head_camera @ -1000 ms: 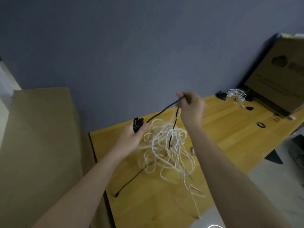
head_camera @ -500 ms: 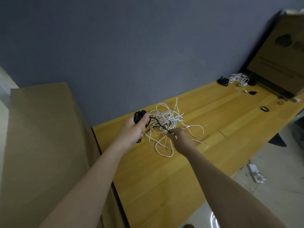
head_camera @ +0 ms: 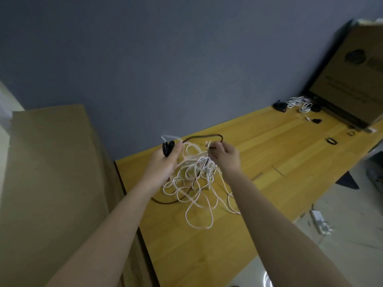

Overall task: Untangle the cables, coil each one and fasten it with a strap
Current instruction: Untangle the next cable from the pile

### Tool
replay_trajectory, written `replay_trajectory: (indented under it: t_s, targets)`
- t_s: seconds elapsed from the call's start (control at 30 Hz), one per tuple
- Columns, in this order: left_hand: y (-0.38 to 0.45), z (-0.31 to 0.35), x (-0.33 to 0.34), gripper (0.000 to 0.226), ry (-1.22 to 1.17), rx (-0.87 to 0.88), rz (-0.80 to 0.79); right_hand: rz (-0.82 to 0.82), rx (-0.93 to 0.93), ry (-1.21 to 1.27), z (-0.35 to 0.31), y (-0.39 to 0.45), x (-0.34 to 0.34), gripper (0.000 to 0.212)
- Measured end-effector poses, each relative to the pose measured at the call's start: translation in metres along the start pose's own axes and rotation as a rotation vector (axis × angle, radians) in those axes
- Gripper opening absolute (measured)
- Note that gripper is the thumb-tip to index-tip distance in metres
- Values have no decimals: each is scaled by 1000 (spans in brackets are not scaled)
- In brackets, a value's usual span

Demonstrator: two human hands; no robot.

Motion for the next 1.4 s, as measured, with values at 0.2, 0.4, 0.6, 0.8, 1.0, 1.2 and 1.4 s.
replay_trajectory:
  t_s: [0.2,0.4,0.6,0.8,1.0,1.2,1.4]
  targets:
    - [-10,6,21,45,-7,32,-130,45,-413,366,-116,5,-4,23]
    - [-8,4,10,51,-109,-39,-49,-107,-339,-508,-23,-3,5,25]
    - [-18,10,18,51,-314,-104,-223,-137,-251,-148,-18,-14,-6,25]
    - [-19,8,21,46,-629,-298,-231,-443,-471,-952,30,-51,20,32]
    - [-9,13,11,36,-571,-115,-73,-589,-642,-1115,63,-94,33,39]
    - [-15,20,13,36,-43,185,-27,-718,-615,-919,78,-121,33,28]
    - [-9,5,20,71,335,258,-81,-662,-903,-826,57,-131,23,40]
Point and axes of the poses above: each hand's wrist, its own y-axis towards the middle knuckle, its own x-axis out of the palm, z = x × y, the point moved 9 cm from there along y, towards the middle knuckle, and after that the axes turned 11 degrees about z, right-handed, at the moved point
